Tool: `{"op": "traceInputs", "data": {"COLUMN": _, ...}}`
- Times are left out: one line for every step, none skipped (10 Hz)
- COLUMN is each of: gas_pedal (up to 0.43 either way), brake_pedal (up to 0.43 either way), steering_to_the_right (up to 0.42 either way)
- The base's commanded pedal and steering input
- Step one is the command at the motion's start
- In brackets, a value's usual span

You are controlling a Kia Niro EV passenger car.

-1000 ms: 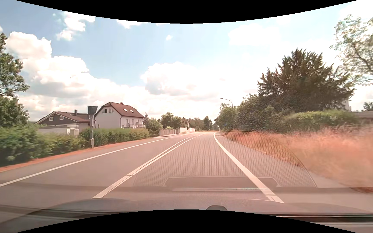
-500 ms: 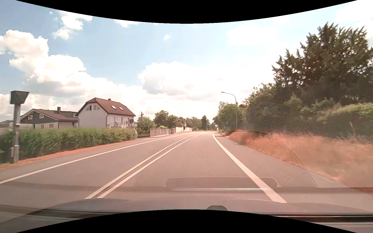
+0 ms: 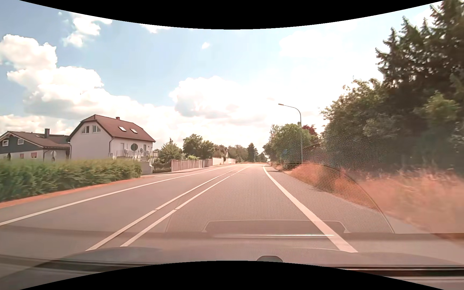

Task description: Follow the waypoints while adhering to traffic rules and regulations

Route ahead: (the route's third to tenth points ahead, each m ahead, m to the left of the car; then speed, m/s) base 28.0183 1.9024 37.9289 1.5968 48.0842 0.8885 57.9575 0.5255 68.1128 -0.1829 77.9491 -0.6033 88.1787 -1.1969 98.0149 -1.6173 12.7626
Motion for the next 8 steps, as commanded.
{"op": "traceInputs", "data": {"gas_pedal": 0.039, "brake_pedal": 0.0, "steering_to_the_right": 0.005}}
{"op": "traceInputs", "data": {"gas_pedal": 0.039, "brake_pedal": 0.0, "steering_to_the_right": 0.005}}
{"op": "traceInputs", "data": {"gas_pedal": 0.039, "brake_pedal": 0.0, "steering_to_the_right": 0.004}}
{"op": "traceInputs", "data": {"gas_pedal": 0.039, "brake_pedal": 0.0, "steering_to_the_right": 0.004}}
{"op": "traceInputs", "data": {"gas_pedal": 0.039, "brake_pedal": 0.0, "steering_to_the_right": 0.004}}
{"op": "traceInputs", "data": {"gas_pedal": 0.039, "brake_pedal": 0.0, "steering_to_the_right": 0.004}}
{"op": "traceInputs", "data": {"gas_pedal": 0.039, "brake_pedal": 0.0, "steering_to_the_right": 0.003}}
{"op": "traceInputs", "data": {"gas_pedal": 0.039, "brake_pedal": 0.0, "steering_to_the_right": 0.004}}
